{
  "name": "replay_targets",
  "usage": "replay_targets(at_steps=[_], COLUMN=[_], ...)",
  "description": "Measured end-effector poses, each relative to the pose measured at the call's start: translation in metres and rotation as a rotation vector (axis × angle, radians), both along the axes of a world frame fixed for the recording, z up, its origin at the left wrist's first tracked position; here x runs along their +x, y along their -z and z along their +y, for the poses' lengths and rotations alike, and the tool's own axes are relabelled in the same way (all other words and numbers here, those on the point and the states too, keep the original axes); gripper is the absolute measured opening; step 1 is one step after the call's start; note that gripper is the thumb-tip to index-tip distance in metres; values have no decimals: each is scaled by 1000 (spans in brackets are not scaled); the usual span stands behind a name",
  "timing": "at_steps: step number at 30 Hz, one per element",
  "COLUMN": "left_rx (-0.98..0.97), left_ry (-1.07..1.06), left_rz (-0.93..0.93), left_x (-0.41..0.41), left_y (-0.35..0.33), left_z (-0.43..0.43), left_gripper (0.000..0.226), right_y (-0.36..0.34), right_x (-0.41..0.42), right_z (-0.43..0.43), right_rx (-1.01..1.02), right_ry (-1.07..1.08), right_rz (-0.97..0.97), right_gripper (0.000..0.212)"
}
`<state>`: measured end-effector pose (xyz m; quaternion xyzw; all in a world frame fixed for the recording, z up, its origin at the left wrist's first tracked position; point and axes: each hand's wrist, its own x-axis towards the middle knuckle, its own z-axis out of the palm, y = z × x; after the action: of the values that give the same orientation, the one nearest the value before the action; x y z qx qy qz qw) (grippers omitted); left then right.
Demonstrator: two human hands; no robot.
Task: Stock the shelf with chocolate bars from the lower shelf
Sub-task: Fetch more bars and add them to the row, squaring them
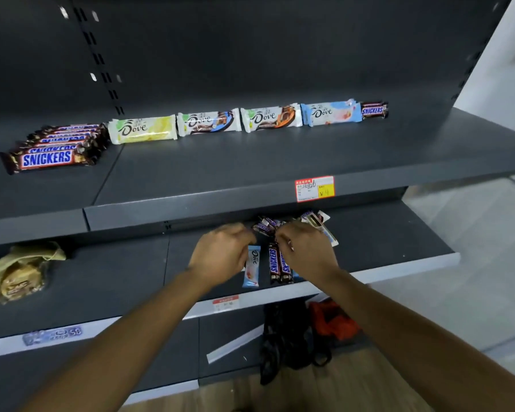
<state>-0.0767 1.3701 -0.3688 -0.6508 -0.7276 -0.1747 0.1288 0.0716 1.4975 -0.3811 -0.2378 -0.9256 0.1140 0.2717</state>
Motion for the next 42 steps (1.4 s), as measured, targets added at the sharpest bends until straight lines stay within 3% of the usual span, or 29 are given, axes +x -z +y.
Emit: replay_targets(at_steps=[5,15,24,26,28,34,39,42], left_rx=[-146,-384,-495,-515,-575,-694,-717,-672], left_ry=[-144,-350,-421,-452,-409,8,152,214], left_rz=[-219,-331,-411,-358,-183,233,284,339], left_x=[-15,-33,-24,-23,-24,-49,-75,-84], left_y=[52,136,186,192,195,202,211,211], left_z=[9,41,80,87,92,105,115,117], left_gripper=[20,22,37,36,32,63,63,51], right_y=[55,128,169,174,181,193,195,199], right_x=[2,-20,-58,-66,-72,-82,-90,-93], right_z=[15,40,45,45,46,47,43,42], right_rx=[-170,-402,-489,-516,-516,-466,-357,-372], right_ry=[101,322,263,241,208,242,315,370], right_rz=[-159,-383,-408,-384,-400,-546,-598,-554], right_gripper=[11,18,19,25,30,29,32,37])
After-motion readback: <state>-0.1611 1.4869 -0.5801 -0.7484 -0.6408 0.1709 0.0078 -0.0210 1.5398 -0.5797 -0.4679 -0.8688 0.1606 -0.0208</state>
